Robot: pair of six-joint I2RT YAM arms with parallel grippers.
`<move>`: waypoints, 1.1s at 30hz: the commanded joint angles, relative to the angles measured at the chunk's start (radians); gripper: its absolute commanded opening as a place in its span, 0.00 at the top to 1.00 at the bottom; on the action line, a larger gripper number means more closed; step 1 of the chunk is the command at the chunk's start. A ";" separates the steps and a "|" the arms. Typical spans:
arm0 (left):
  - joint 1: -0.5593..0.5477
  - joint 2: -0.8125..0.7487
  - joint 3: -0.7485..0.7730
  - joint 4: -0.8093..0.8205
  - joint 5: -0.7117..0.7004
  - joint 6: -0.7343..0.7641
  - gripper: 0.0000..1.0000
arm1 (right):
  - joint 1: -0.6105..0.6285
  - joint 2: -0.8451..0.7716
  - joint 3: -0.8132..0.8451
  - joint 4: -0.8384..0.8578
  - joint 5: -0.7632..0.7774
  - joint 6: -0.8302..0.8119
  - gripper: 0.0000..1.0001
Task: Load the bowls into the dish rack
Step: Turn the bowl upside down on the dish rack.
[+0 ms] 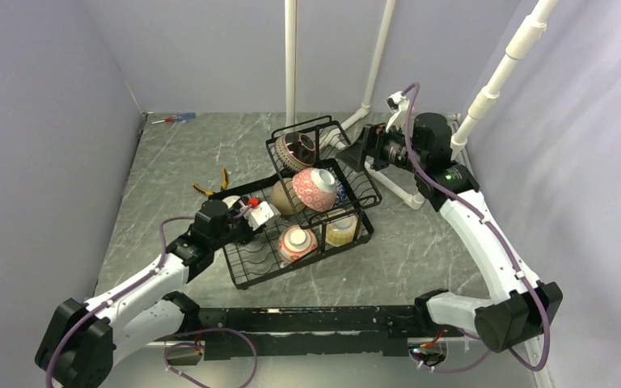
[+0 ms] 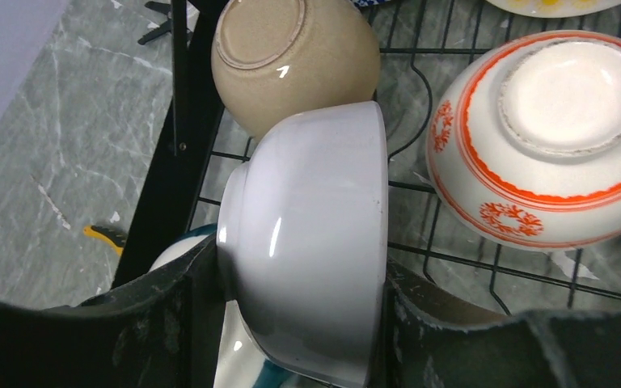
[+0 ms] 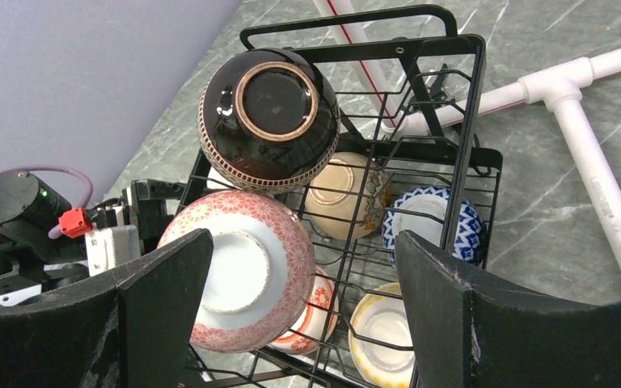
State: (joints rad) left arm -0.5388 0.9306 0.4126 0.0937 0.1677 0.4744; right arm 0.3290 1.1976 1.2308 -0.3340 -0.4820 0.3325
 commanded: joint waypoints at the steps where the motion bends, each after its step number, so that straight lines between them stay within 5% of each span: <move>1: 0.000 0.008 0.011 0.115 -0.028 0.068 0.97 | -0.013 -0.036 -0.010 0.057 -0.018 -0.006 0.13; 20: -0.175 0.060 -0.012 -0.041 -0.245 0.297 0.97 | -0.031 -0.052 -0.030 0.059 -0.032 -0.012 0.13; 33: -0.299 0.050 0.033 -0.249 -0.420 0.230 0.97 | -0.038 -0.066 -0.024 0.045 -0.023 -0.021 0.13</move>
State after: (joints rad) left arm -0.8192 1.0088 0.4385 -0.0105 -0.2058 0.7441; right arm 0.2958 1.1584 1.2011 -0.3202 -0.5041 0.3286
